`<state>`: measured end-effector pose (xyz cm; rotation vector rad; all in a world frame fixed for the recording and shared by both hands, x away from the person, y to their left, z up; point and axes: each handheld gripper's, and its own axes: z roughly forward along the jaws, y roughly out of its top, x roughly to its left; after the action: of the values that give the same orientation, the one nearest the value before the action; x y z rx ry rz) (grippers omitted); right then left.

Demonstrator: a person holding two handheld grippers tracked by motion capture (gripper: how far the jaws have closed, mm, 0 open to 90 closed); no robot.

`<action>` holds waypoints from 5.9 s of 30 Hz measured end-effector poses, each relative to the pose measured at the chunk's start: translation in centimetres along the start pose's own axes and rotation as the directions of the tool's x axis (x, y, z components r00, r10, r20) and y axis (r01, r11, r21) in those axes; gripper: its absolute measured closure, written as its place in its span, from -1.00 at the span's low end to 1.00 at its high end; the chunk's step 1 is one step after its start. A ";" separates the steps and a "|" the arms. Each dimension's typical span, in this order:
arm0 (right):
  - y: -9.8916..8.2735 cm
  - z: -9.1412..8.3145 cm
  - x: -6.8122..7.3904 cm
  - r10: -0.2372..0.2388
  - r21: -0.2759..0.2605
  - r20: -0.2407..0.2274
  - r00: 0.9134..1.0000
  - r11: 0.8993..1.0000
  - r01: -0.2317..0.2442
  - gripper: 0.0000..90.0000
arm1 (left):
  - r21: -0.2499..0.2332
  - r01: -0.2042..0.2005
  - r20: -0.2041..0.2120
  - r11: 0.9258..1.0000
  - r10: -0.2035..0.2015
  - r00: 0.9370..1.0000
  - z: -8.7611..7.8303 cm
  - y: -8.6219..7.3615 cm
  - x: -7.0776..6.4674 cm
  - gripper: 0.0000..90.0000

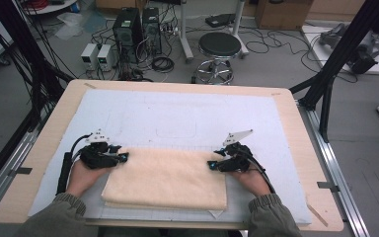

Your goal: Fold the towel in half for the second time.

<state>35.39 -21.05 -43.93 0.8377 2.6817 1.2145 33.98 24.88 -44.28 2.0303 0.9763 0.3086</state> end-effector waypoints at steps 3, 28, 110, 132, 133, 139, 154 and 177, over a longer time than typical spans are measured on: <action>0.1 0.0 0.1 -0.016 0.002 -0.028 0.999 1.000 0.016 0.40 | 0.003 -0.022 0.011 1.000 0.022 1.000 -0.1 0.0 -0.3 0.44; 9.8 -2.2 -5.3 -0.011 -0.071 0.178 0.984 0.997 0.024 0.56 | -0.107 -0.098 -0.288 0.989 0.064 0.955 0.3 10.9 2.0 0.67; 1.7 -1.9 0.6 0.041 -0.138 0.134 0.990 0.990 -0.022 -0.71 | -0.094 -0.087 -0.057 0.992 0.082 0.995 -2.7 1.8 -2.8 -0.51; 0.2 -3.9 2.3 0.024 -0.184 0.162 0.987 0.983 0.006 -0.74 | -0.084 -0.121 -0.063 0.989 0.116 0.991 -3.8 0.6 -3.8 -0.75; 0.1 -4.0 2.4 0.019 -0.185 0.164 0.986 0.983 0.012 -0.74 | -0.085 -0.125 -0.065 0.989 0.119 0.991 -3.9 0.5 -3.9 -0.76; -0.3 -4.4 3.0 0.013 -0.189 0.166 0.986 0.982 0.019 -0.74 | -0.100 -0.125 -0.066 0.987 0.119 0.991 -4.6 0.1 -4.2 -0.82; -1.5 -5.6 3.9 0.020 -0.209 0.176 0.984 0.978 0.018 -0.74 | -0.116 -0.113 -0.069 0.987 0.105 0.992 -6.0 -1.0 -4.7 -0.84; -3.8 -7.7 5.1 0.029 -0.232 0.194 0.981 0.972 0.018 -0.74 | -0.114 -0.098 -0.072 0.989 0.090 0.993 -8.0 -2.6 -4.8 -0.84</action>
<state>27.17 -25.68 -40.68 0.8787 2.3288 1.3379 25.19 26.91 -40.82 1.9720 0.8828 0.4759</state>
